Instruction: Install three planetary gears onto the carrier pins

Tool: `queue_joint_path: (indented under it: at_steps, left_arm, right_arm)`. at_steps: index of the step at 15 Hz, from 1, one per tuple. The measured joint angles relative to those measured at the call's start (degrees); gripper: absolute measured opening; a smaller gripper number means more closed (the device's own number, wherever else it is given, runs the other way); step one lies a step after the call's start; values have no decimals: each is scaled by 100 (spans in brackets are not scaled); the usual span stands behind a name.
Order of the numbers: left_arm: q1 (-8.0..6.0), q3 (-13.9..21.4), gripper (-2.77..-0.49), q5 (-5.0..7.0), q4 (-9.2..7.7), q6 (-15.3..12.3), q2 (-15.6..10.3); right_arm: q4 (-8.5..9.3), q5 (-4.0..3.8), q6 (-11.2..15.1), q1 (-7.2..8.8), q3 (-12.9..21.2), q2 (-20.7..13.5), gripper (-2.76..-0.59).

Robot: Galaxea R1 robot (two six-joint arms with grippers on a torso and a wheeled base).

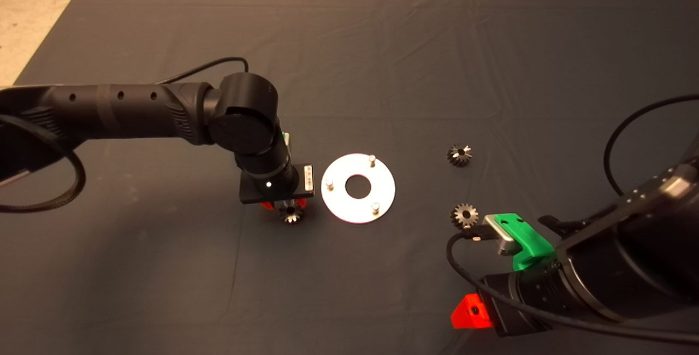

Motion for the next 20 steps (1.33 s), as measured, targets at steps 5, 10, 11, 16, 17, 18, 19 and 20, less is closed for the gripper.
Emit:
queue_joint_path:
  at_steps: [5,10,11,16,17,18,19,20]
  left_arm:
    - [0,0,-195,7,2,-22,-4]
    - [0,20,-180,7,0,-22,-4]
    - [0,22,-180,7,0,-22,-4]
    - [1,22,-180,7,2,-17,-1]
    - [1,20,-180,7,2,-17,-1]
    - [1,20,-180,5,1,-15,0]
    - [1,20,-180,6,2,-15,0]
    - [2,20,-180,4,0,-15,-1]
  right_arm:
    - [0,2,-2,0,0,0,-60]
    - [0,1,-1,0,0,0,-60]
    - [0,2,-2,0,0,0,-60]
    - [0,1,-2,0,0,0,-60]
    - [0,1,0,0,0,0,-60]
    - [0,2,-2,0,0,0,-60]
    - [0,2,-1,0,0,0,-60]
    - [0,2,0,0,0,0,-60]
